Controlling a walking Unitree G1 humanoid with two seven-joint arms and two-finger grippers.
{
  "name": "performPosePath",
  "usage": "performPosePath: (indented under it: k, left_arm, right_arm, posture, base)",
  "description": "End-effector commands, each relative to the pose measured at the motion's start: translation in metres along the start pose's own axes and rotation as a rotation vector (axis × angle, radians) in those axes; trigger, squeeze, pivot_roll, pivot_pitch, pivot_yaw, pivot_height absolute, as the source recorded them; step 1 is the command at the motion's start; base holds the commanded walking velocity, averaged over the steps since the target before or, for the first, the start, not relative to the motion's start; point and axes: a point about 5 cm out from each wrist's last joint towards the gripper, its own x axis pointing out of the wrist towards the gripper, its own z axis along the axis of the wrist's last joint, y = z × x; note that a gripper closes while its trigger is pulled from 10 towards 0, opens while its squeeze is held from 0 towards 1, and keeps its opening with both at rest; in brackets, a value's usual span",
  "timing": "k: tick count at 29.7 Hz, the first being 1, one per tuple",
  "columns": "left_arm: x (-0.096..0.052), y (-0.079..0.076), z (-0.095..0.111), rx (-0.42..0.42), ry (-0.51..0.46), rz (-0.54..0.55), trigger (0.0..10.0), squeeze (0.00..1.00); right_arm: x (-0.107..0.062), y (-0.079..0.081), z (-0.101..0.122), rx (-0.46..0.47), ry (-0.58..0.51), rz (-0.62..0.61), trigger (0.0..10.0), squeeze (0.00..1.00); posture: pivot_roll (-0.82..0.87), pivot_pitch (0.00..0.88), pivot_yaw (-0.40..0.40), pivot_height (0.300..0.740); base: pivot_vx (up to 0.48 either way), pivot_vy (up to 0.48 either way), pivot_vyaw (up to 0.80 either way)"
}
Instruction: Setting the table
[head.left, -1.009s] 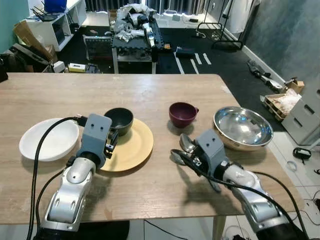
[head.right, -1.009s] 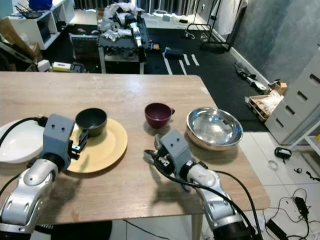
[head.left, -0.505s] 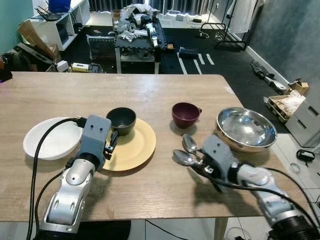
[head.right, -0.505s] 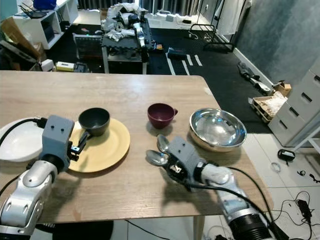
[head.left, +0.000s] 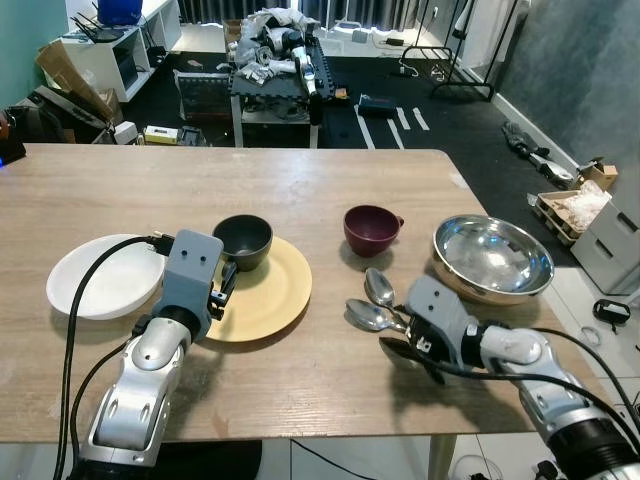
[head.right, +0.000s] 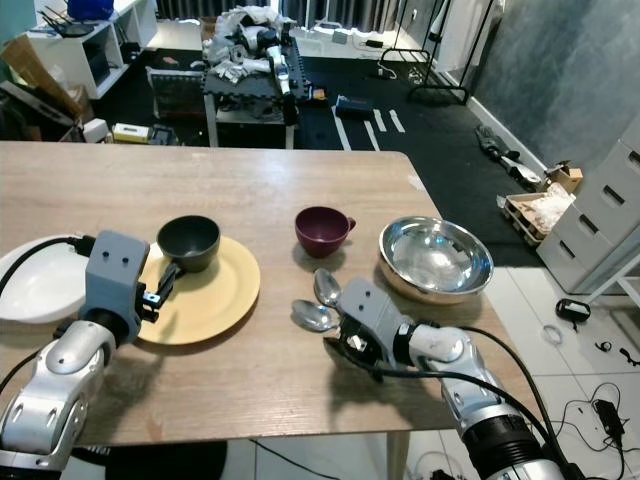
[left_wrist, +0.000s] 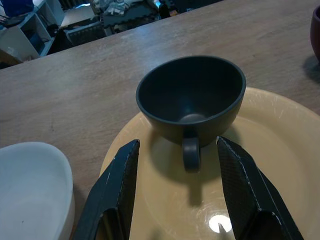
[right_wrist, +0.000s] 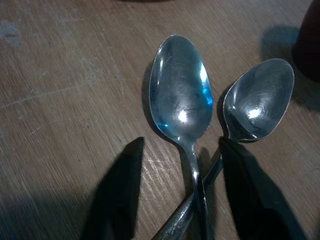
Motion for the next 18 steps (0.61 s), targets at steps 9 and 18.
performPosePath:
  k: [9, 18]
  left_arm:
    - [-0.002, -0.002, 0.000, -0.005, 0.010, -0.010, 10.0, 0.00]
    - [-0.001, -0.002, 0.000, -0.018, 0.009, -0.004, 10.0, 0.00]
  right_arm:
    - [0.003, -0.001, -0.009, -0.030, 0.047, 0.016, 0.2, 0.00]
    - [0.002, -0.006, -0.017, -0.041, 0.129, 0.042, 10.0, 0.00]
  posture:
    - [0.02, 0.000, 0.053, 0.740]
    - [0.02, 0.000, 0.043, 0.740]
  base:
    - [0.000, 0.000, 0.00]
    - [0.000, 0.000, 0.00]
